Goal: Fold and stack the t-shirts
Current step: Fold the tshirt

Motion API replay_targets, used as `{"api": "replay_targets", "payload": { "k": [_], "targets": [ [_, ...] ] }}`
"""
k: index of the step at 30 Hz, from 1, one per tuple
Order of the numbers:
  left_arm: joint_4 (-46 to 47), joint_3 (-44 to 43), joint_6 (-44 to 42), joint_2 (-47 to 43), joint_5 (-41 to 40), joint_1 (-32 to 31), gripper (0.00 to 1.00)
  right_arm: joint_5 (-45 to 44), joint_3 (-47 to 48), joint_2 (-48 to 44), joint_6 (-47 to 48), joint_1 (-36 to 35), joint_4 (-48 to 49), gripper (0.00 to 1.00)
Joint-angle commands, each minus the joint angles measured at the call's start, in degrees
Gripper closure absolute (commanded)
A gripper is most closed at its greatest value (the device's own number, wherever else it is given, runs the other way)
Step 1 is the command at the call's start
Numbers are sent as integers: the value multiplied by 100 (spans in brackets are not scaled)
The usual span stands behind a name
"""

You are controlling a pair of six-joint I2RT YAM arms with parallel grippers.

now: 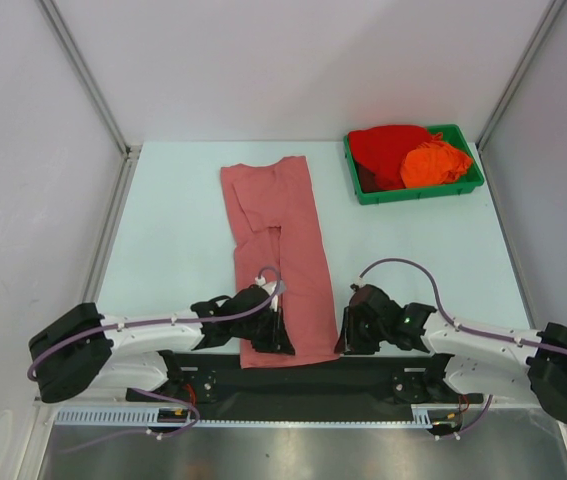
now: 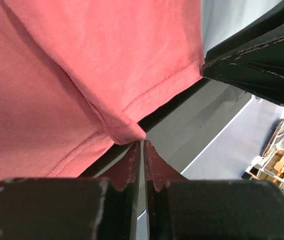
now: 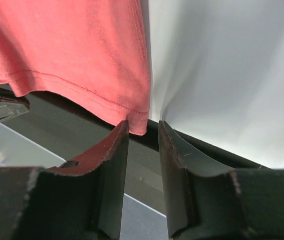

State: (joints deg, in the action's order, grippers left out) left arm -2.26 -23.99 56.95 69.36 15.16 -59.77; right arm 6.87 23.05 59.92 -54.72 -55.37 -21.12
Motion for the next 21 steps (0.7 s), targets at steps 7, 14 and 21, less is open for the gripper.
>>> {"api": "replay_targets", "payload": {
  "k": [7, 14, 21],
  "targets": [
    [112, 52, 9, -186, -22, -44, 92, -19, 191, 362, -127, -114, 170, 63],
    [68, 43, -35, -239, 40, -44, 96, -265, 296, 267, -136, -132, -136, 80],
    [209, 52, -35, -99, 259, -44, 98, -494, 315, -235, -21, 62, -797, 97]
  ]
}}
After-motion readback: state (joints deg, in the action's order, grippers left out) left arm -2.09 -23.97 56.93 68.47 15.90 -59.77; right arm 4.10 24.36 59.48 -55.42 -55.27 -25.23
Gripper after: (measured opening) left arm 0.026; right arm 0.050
